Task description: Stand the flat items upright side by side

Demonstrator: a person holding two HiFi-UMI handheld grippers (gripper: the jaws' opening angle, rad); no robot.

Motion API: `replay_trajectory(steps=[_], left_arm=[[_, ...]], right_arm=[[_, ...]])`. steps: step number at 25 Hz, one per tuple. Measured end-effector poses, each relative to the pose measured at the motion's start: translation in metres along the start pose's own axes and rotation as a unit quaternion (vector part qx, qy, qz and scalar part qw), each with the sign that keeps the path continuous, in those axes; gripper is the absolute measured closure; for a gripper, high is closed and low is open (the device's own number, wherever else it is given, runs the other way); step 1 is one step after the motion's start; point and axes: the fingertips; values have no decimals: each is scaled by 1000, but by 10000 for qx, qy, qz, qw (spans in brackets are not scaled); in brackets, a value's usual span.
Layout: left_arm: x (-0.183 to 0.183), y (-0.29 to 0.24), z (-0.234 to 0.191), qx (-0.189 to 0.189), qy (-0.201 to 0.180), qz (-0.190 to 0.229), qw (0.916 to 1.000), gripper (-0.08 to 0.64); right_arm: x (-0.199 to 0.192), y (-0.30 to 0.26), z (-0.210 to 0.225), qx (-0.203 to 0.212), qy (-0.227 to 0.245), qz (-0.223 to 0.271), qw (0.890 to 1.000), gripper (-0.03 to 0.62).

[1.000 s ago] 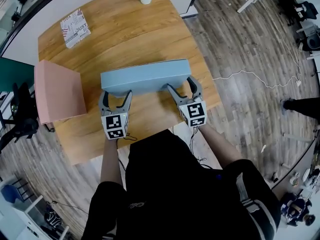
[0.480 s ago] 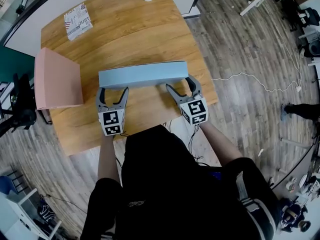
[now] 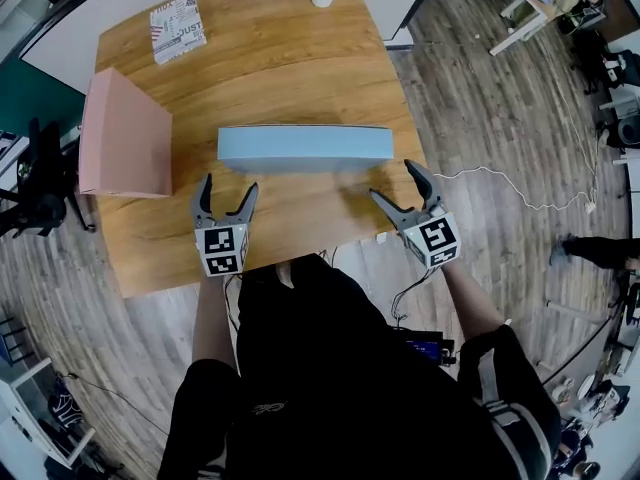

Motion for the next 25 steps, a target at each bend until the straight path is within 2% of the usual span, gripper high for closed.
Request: replay_trajectory(steps=[3, 7, 12, 16, 19, 25], left_arm=[[-11, 16, -6, 15, 132, -79, 9999, 140], [-29, 45, -18, 136, 391, -191, 9990, 140], [-43, 81, -48, 481, 623, -219, 9967, 141], [-46, 108, -77, 659, 656, -172, 9955, 141], [-44, 129, -99, 668, 647, -124, 9956, 141], [-42, 159, -157, 642, 297, -206, 9973, 141]], right_arm=[[35, 9, -4, 495, 696, -144, 9962, 209], [77, -2, -25, 1495, 1456, -461, 9769, 214], [108, -45, -53, 2518, 2116, -991, 9391, 232], [104, -79, -77, 3155, 2500, -1619, 9010, 221], [93, -103, -88, 3430, 2633, -2123, 8763, 215], [65, -141, -96, 3703, 2752, -2922, 8377, 207]])
Point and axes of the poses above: the fingertips, and each gripper's own axes: y backward along the fingers, z to its right, x out of its top, and after that the axes turned 7 degrees about z, right-handed
